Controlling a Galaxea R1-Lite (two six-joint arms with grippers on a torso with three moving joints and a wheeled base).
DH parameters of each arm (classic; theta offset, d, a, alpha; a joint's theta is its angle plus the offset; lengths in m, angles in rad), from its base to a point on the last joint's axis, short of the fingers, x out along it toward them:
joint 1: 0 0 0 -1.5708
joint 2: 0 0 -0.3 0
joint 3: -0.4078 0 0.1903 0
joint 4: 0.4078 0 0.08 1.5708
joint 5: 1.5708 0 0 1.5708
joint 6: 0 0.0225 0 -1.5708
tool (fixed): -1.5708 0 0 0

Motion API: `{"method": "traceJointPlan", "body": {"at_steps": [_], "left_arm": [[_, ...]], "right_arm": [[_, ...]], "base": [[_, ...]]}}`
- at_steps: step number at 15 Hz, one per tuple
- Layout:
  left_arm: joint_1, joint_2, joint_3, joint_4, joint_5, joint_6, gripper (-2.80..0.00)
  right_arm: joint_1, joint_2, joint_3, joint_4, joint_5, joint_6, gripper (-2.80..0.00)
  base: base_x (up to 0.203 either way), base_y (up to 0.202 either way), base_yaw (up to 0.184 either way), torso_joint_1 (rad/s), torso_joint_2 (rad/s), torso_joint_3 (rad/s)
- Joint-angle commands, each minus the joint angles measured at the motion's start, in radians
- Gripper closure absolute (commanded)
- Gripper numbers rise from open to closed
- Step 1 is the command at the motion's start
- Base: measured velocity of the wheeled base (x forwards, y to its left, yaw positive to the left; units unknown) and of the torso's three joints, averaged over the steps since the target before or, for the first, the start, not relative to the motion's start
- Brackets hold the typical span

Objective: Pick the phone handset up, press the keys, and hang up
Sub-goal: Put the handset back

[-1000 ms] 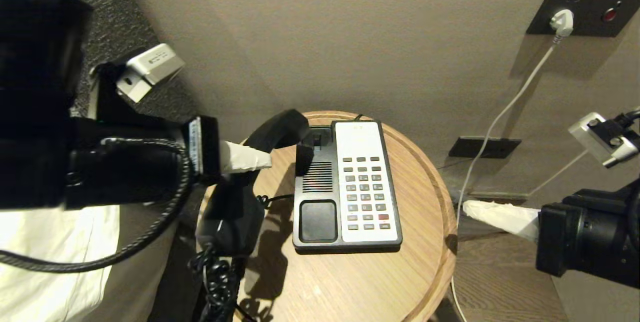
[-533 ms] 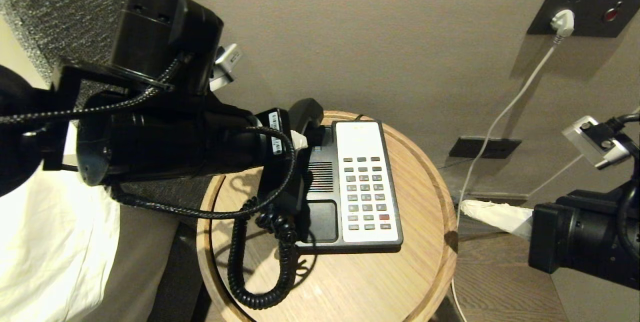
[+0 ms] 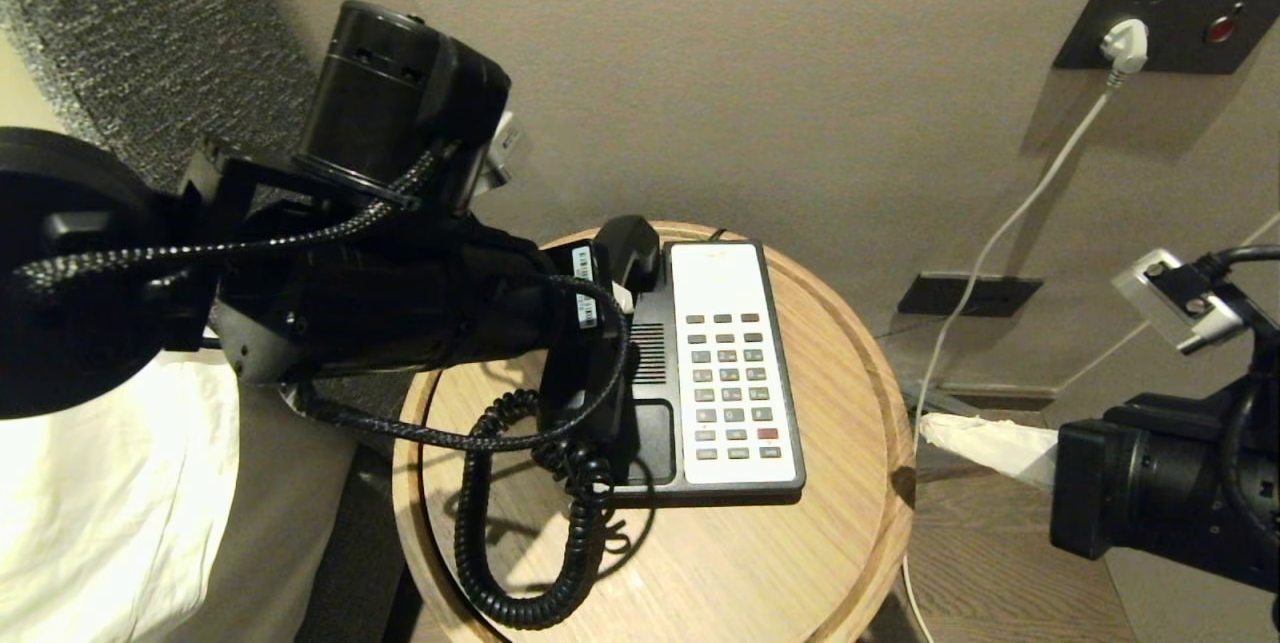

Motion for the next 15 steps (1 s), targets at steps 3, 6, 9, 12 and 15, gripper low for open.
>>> {"method": "traceJointPlan", "body": {"at_steps": [3,6,9,12,15], "left_arm": [[-0.011,0.018,0.005,0.005,0.006,-0.004,0.00],[-0.021,0.037,0.000,0.005,0.021,-0.003,0.00],[-0.031,0.059,-0.003,0.002,0.055,-0.001,0.00],[-0.033,0.063,-0.028,0.020,0.057,-0.001,0.00],[-0.034,0.070,-0.074,0.083,0.057,-0.004,0.00]], "right_arm": [[0.000,0.008,-0.002,-0.003,0.000,0.001,0.00],[-0.001,0.014,-0.002,-0.003,-0.002,0.002,0.00],[-0.001,0.016,0.000,-0.003,-0.002,0.002,0.00],[-0.001,0.027,-0.002,-0.003,-0.002,0.002,0.00],[-0.001,0.028,0.001,-0.003,-0.002,0.002,0.00]], "base": [[0.000,0.000,0.000,0.000,0.00,0.000],[0.000,0.000,0.000,0.000,0.00,0.000],[0.000,0.000,0.000,0.000,0.00,0.000],[0.000,0.000,0.000,0.000,0.00,0.000],[0.000,0.000,0.000,0.000,0.00,0.000]]}}
